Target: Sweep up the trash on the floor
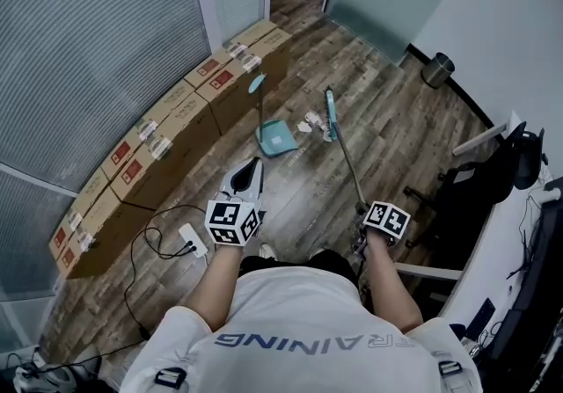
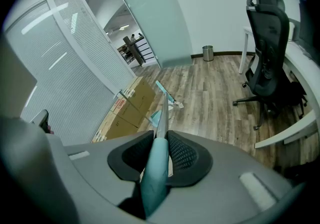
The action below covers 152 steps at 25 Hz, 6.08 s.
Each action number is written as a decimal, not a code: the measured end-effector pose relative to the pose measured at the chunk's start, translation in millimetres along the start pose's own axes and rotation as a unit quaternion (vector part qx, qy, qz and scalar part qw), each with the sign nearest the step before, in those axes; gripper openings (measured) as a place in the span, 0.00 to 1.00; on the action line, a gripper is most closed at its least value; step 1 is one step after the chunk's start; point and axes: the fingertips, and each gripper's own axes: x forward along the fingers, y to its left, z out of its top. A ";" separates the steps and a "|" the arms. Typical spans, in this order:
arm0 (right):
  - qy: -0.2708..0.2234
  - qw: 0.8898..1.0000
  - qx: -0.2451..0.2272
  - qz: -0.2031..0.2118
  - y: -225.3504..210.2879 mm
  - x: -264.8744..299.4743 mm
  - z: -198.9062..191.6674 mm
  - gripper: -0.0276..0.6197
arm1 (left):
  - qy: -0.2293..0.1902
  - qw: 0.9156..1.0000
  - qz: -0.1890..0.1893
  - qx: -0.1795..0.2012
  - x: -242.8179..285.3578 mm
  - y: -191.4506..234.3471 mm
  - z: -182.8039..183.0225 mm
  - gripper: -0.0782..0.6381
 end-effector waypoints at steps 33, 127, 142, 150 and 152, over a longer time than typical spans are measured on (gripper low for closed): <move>0.063 0.997 -0.013 0.050 1.3 167.5 211.2 0.21 | 0.051 0.996 0.073 0.009 230.0 37.0 18.0 0.11; 0.282 0.934 -0.195 -0.100 35.6 403.0 254.5 0.21 | 0.590 0.805 0.030 0.059 444.2 285.0 -258.2 0.26; 0.384 0.912 -0.141 0.023 96.1 381.0 182.0 0.21 | 0.590 0.804 0.032 0.064 444.6 284.7 -258.0 0.26; 0.369 0.915 -0.161 0.021 92.2 372.9 190.1 0.21 | 0.590 0.804 0.032 0.065 445.6 285.5 -258.0 0.26; 0.356 0.921 -0.157 0.013 83.1 370.7 202.2 0.21 | 0.590 0.804 0.032 0.066 446.4 285.6 -258.2 0.26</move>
